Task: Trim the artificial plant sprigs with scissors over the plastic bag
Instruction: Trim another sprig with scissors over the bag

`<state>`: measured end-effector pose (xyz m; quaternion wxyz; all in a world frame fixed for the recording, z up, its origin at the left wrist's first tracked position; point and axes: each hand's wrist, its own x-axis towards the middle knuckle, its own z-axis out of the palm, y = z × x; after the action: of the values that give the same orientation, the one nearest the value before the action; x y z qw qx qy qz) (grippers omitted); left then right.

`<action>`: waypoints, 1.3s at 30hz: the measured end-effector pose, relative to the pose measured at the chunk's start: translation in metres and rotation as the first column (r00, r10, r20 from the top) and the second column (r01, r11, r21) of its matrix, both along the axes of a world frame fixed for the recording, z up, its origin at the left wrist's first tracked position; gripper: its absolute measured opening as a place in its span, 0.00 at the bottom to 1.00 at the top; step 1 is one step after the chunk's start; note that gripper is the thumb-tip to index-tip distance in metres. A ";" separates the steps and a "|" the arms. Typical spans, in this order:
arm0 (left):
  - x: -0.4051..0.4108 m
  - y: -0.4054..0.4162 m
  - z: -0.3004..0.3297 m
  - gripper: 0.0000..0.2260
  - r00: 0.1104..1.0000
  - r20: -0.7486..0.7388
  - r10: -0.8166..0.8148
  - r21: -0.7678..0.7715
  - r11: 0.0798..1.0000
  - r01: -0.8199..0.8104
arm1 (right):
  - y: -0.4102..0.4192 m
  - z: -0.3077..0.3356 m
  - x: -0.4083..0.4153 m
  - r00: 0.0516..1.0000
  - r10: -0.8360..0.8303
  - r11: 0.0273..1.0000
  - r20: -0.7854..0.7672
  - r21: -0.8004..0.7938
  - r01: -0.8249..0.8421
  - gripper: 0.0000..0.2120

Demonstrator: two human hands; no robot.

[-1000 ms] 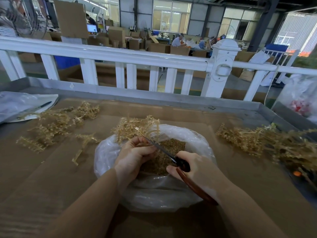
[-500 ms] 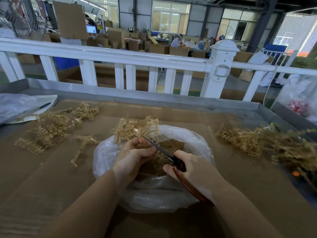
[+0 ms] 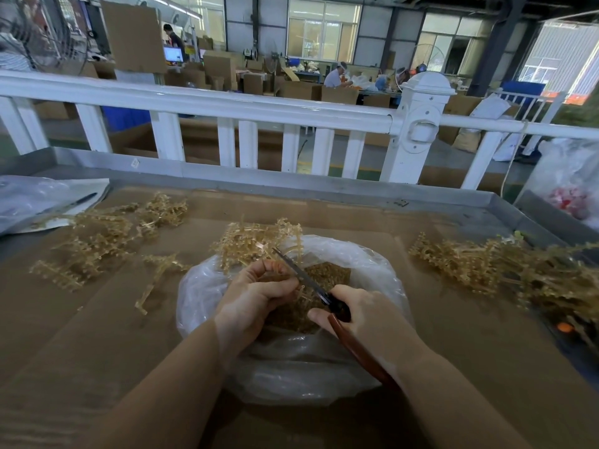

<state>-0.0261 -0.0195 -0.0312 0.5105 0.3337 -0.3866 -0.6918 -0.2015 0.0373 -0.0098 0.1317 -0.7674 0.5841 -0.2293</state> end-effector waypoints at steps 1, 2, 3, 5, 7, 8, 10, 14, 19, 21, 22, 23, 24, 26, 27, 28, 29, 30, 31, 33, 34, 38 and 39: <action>0.000 0.000 0.000 0.11 1.000 0.002 -0.008 -0.001 1.000 0.008 | 0.000 0.000 0.000 1.000 -0.001 1.000 -0.001 -0.005 0.001 0.15; 0.000 0.000 0.000 0.11 1.000 -0.005 -0.015 -0.001 1.000 0.015 | 0.000 0.000 0.000 1.000 -0.005 1.000 -0.002 -0.013 0.005 0.15; 0.000 0.000 0.000 0.10 1.000 -0.023 -0.016 0.003 1.000 0.016 | 0.001 -0.001 0.000 1.000 -0.010 1.000 -0.001 -0.021 0.010 0.15; 0.000 -0.001 0.001 0.07 0.998 -0.060 0.009 0.039 0.999 -0.006 | 0.002 -0.002 -0.001 1.000 -0.023 0.999 -0.008 -0.038 0.022 0.14; 0.000 -0.002 0.001 0.04 0.998 -0.042 0.046 0.065 0.997 -0.044 | 0.002 -0.002 -0.001 0.999 -0.030 0.998 -0.021 -0.054 0.029 0.15; -0.001 -0.002 0.001 0.04 0.998 -0.020 0.056 0.063 0.997 -0.054 | 0.003 -0.003 0.000 0.999 -0.031 0.998 -0.021 -0.058 0.030 0.15; -0.003 -0.002 0.001 0.06 0.998 0.005 0.069 0.066 0.995 -0.069 | 0.004 -0.003 0.000 0.999 -0.032 0.998 -0.016 -0.062 0.031 0.15; -0.003 -0.004 0.000 0.03 0.997 0.043 0.070 0.092 0.993 -0.074 | 0.007 -0.002 0.001 0.999 -0.045 0.997 -0.020 -0.068 0.044 0.15; -0.003 -0.003 -0.001 0.06 0.996 0.090 0.010 0.082 0.997 -0.017 | 0.005 -0.001 0.005 0.998 -0.049 0.997 -0.047 -0.065 0.046 0.14; -0.001 -0.003 -0.001 0.09 0.996 0.091 -0.008 0.083 0.997 0.001 | 0.005 -0.002 0.005 0.997 -0.053 0.996 -0.058 -0.070 0.049 0.15; -0.001 -0.003 0.000 0.09 0.996 0.087 -0.015 0.084 0.996 0.008 | 0.005 -0.003 0.006 0.996 -0.056 0.996 -0.064 -0.077 0.051 0.15; 0.000 -0.003 0.000 0.09 0.997 0.079 -0.022 0.087 0.996 0.015 | 0.005 -0.003 0.006 0.996 -0.058 0.995 -0.068 -0.082 0.053 0.15; 0.000 -0.003 -0.001 0.08 0.997 0.071 -0.028 0.090 0.996 0.021 | 0.004 -0.004 0.007 0.996 -0.060 0.995 -0.070 -0.087 0.054 0.15; 0.001 -0.003 0.000 0.06 0.997 0.069 -0.037 0.086 0.996 0.031 | 0.003 -0.005 0.008 0.997 -0.057 0.995 -0.059 -0.088 0.051 0.15; 0.001 -0.003 0.000 0.05 0.996 0.075 -0.042 0.080 0.996 0.036 | 0.003 -0.005 0.007 0.997 -0.053 0.995 -0.050 -0.087 0.049 0.15; 0.001 -0.004 0.000 0.05 0.996 0.078 -0.047 0.076 0.996 0.041 | 0.002 -0.005 0.007 0.998 -0.051 0.995 -0.039 -0.087 0.047 0.15; 0.001 -0.004 0.001 0.05 0.996 0.079 -0.051 0.075 0.996 0.045 | 0.001 -0.006 0.007 0.998 -0.051 0.995 -0.029 -0.088 0.048 0.15; 0.001 -0.004 0.001 0.05 0.996 0.076 -0.053 0.076 0.996 0.047 | 0.001 -0.006 0.007 0.998 -0.054 0.995 -0.020 -0.089 0.052 0.15; 0.001 -0.004 0.001 0.05 0.996 0.073 -0.052 0.080 0.996 0.046 | 0.000 -0.006 0.007 0.998 -0.056 0.995 -0.015 -0.089 0.055 0.15; 0.000 -0.004 0.002 0.05 0.997 0.067 -0.046 0.091 0.995 0.040 | -0.001 -0.007 0.007 0.998 -0.055 0.994 -0.018 -0.092 0.054 0.15; 0.000 -0.004 0.002 0.05 0.997 0.064 -0.039 0.093 0.995 0.032 | -0.002 -0.008 0.006 0.998 -0.053 0.994 -0.021 -0.094 0.051 0.15; 0.000 -0.004 0.003 0.07 0.997 0.065 -0.029 0.101 0.995 0.022 | -0.004 -0.010 0.006 0.999 -0.040 0.993 -0.028 -0.111 0.037 0.15; -0.001 -0.004 0.003 0.08 0.998 0.063 -0.028 0.106 0.994 0.021 | -0.004 -0.011 0.006 0.999 -0.039 0.993 -0.027 -0.116 0.035 0.15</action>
<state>-0.0268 -0.0236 -0.0282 0.4707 0.3776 -0.3699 -0.7064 -0.1957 0.0332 -0.0204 0.0741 -0.7661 0.5858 -0.2538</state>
